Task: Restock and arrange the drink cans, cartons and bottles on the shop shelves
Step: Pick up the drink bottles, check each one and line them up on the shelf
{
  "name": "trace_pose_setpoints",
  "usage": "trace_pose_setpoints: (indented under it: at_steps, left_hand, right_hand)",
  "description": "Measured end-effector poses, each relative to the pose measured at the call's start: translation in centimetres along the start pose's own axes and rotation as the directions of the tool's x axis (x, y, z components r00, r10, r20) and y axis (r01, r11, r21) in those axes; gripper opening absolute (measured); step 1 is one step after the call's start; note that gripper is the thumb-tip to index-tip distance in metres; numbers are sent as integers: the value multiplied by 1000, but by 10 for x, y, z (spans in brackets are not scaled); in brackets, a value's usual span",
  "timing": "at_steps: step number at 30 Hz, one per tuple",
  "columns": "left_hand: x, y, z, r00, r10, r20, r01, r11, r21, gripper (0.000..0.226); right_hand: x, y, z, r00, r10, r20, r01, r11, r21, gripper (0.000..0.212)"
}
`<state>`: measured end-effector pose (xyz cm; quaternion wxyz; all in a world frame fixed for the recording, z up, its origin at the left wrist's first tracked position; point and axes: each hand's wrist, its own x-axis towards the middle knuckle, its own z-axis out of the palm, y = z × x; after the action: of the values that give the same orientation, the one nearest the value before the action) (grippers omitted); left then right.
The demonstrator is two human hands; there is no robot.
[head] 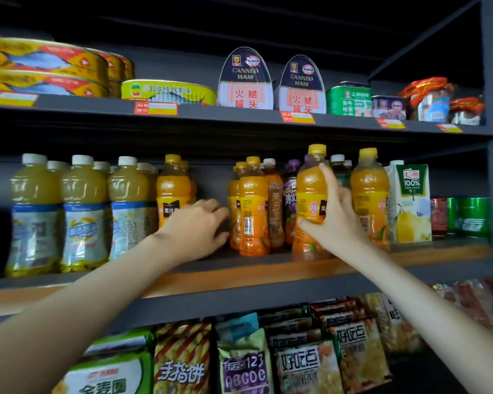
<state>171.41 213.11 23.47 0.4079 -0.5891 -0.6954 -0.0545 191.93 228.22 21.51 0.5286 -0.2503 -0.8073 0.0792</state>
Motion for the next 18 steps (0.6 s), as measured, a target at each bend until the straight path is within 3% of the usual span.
trace_pose_setpoints:
  at_steps: [7, 14, 18]
  left_hand:
    - [-28, -83, 10, 1000, -12, -15, 17, 920, 391, 91]
    - [-32, -101, 24, 1000, -17, -5, 17, 919, 393, 102]
    - [-30, -100, 31, 1000, 4, -9, 0, 889, 458, 108]
  right_hand:
    - [8, -47, 38, 960, -142, 240, 76, 961, 264, 104]
    - [35, -83, 104, 918, -152, 366, 54, 963, 266, 103]
    - [48, -91, 130, 911, -143, 388, 75, 980, 185, 110]
